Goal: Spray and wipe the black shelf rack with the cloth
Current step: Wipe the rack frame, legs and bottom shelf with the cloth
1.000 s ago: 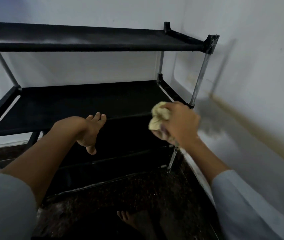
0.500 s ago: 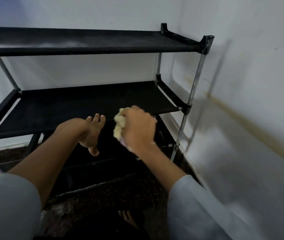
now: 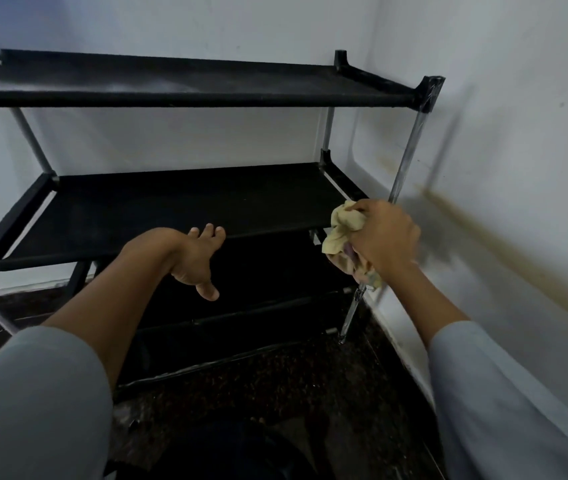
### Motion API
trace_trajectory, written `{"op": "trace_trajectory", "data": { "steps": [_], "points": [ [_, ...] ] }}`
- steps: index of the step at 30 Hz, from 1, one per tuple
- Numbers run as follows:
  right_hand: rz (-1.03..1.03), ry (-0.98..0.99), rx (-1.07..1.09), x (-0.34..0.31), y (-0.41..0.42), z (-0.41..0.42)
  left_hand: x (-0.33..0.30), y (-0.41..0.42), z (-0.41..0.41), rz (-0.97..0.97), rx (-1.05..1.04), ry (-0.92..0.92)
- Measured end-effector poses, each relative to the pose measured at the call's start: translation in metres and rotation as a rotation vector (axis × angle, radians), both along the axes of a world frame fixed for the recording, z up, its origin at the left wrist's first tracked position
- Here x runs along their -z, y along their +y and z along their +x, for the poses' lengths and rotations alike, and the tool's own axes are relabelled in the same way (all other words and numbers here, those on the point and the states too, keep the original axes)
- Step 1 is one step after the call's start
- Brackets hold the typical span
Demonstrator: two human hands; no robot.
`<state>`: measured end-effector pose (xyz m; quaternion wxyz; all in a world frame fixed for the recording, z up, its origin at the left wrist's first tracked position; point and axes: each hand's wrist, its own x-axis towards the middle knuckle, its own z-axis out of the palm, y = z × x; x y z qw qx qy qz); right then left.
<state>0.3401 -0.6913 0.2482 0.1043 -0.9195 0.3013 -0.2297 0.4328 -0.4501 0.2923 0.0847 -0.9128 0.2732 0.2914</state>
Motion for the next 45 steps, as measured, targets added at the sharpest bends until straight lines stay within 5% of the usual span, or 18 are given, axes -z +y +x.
{"op": "trace_trajectory", "data": {
  "steps": [6,13,18,25,31,40,45],
  "points": [
    [0.095,-0.07,0.078,0.002,0.026,0.022,0.0,0.005,0.001,-0.079,-0.02,0.039],
    [0.044,-0.112,-0.245,0.014,0.119,0.037,0.003,0.002,0.001,-0.066,-0.011,-0.001],
    [-0.111,0.065,-0.423,0.008,0.099,0.024,0.002,0.007,-0.002,-0.115,-0.024,0.029],
    [-0.039,0.103,-0.078,-0.01,0.01,-0.005,0.0,0.011,-0.001,-0.164,-0.039,0.07],
    [0.082,0.005,0.041,-0.002,0.026,0.012,0.006,0.006,-0.002,-0.15,-0.046,0.03],
    [0.155,-0.007,-0.424,0.009,0.135,0.023,0.013,0.015,-0.011,-0.235,-0.063,-0.008],
    [0.28,-0.066,-0.466,0.028,0.149,0.006,0.013,0.03,-0.015,-0.18,-0.028,0.019]
  ]
}}
